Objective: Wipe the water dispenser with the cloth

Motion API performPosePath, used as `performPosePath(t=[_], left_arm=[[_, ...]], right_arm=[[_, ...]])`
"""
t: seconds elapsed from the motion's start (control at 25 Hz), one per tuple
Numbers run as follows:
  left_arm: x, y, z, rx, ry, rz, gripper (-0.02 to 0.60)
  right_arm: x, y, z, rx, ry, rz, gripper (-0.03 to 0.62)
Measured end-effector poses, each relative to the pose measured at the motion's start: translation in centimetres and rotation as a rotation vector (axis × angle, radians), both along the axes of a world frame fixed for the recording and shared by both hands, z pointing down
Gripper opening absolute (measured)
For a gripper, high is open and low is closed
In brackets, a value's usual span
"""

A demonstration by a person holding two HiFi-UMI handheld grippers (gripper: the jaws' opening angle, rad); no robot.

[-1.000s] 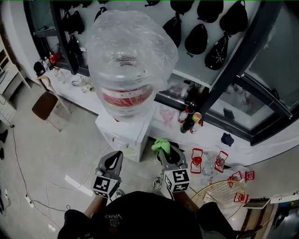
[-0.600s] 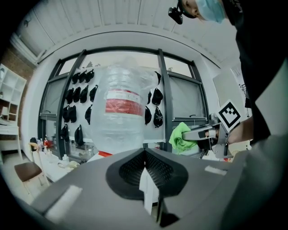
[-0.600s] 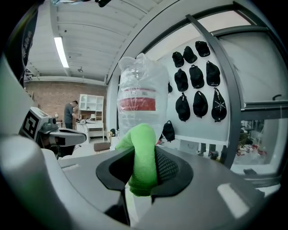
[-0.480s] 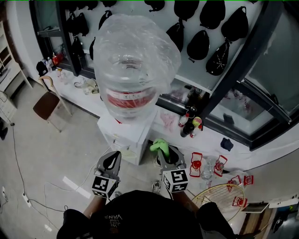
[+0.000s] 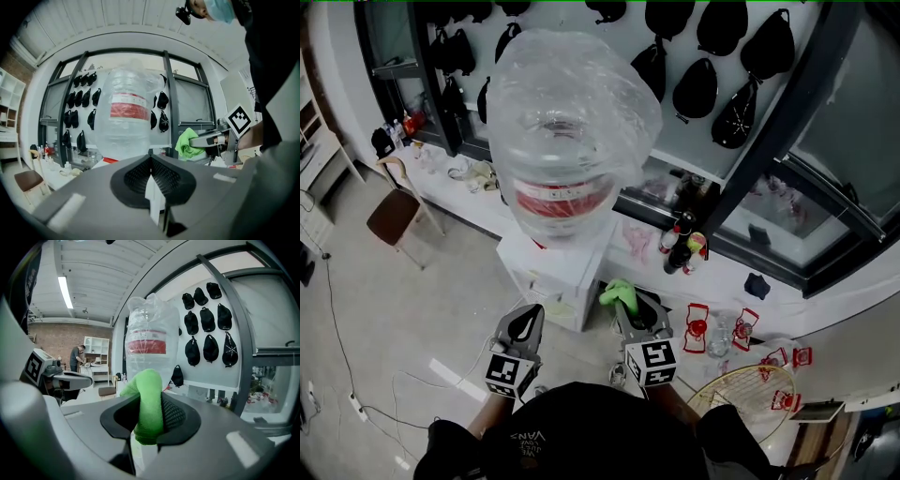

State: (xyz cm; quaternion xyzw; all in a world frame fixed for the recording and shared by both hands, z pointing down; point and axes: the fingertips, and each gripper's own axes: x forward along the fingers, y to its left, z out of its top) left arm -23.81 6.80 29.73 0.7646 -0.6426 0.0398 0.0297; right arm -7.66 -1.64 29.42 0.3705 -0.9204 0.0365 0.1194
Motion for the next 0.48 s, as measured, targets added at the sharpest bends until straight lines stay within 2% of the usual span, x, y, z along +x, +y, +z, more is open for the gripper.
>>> performPosePath(t=[0.48], left_arm=[[-0.77, 0.06, 0.37, 0.0, 0.003, 0.003, 0.002]], right_arm=[[-0.12, 0.63, 0.63, 0.002, 0.013, 0.022, 0.11]])
